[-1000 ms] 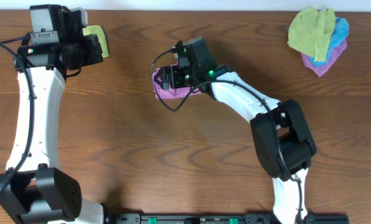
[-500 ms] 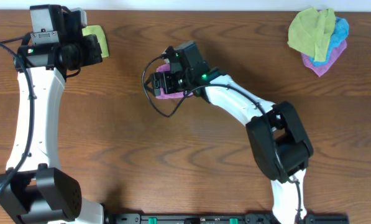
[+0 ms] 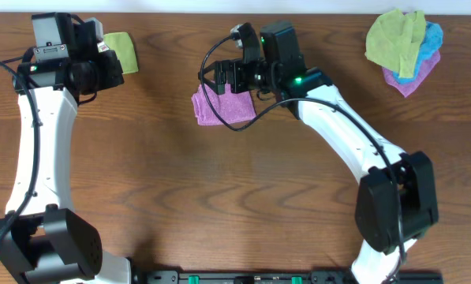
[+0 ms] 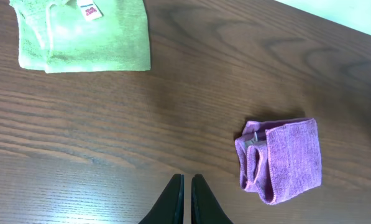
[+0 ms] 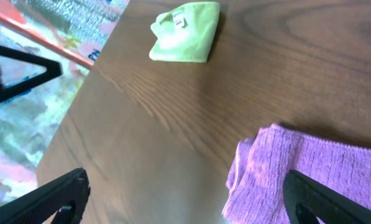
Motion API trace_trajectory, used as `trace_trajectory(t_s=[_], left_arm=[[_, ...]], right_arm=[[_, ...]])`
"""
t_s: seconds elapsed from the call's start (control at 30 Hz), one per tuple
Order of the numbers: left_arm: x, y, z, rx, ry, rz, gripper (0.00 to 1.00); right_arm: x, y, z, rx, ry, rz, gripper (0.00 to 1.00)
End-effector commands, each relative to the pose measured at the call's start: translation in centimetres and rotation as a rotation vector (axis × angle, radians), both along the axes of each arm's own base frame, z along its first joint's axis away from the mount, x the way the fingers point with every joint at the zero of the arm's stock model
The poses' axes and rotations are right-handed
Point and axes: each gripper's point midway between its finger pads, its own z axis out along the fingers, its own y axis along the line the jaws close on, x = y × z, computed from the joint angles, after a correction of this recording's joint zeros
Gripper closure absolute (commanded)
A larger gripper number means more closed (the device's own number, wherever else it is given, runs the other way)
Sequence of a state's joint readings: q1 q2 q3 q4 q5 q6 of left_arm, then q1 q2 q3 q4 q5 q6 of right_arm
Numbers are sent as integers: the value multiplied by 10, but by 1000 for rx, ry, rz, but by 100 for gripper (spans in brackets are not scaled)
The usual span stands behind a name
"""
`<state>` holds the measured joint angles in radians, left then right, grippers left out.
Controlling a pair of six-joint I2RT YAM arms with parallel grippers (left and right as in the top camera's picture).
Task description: Fold the cloth
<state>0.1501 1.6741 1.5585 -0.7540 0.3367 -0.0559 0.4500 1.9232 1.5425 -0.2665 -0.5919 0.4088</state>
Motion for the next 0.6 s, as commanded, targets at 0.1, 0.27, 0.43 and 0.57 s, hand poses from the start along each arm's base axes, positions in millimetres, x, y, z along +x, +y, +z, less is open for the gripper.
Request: trace_trajectory(t_s=[0.1,0.27,0.43,0.57], left_arm=[[-1,2,-12,0,18,4,94],[-6,1,-25,-5,45,4,94],[-8,0,-29,-7,58,4,94],[-8,0,-30,-7,58,4,94]], right_arm=[[-12,10,-50,-95,86,28,98],[-15,23,-101,-129,177,31,99],[-7,25,-122,-135,181,16,99],[2,28,-116,-99,149,5,98]])
